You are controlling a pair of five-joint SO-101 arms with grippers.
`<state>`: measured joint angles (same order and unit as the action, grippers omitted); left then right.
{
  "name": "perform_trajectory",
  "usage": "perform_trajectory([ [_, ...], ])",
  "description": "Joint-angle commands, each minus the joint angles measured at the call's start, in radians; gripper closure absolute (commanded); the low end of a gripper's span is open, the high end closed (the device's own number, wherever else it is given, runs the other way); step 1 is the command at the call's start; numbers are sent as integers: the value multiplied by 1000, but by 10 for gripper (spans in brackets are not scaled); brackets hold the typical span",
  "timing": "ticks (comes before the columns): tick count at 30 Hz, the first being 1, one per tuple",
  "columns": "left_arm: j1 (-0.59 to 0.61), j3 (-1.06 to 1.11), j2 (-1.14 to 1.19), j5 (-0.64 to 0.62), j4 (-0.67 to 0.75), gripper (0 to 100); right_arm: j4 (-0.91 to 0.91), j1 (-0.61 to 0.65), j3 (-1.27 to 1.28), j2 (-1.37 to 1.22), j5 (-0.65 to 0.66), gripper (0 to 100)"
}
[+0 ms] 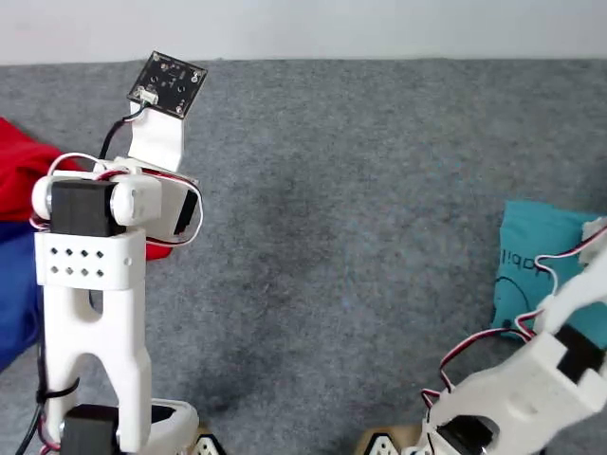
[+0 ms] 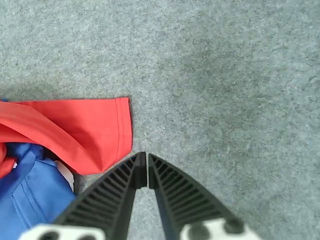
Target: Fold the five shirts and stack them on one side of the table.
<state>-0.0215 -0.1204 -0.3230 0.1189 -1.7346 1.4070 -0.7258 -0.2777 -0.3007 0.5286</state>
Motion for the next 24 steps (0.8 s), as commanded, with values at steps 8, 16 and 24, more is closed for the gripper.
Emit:
perform_trajectory([
  [8,6,-4,-107,12,-20,985,300,76,-52,-2,-12,961],
  [16,54,71,-226,11,-20,985,251,88,-51,-255,-68,990],
  [24,110,166,-334,11,-20,985,314,107,-58,-226,-69,989],
])
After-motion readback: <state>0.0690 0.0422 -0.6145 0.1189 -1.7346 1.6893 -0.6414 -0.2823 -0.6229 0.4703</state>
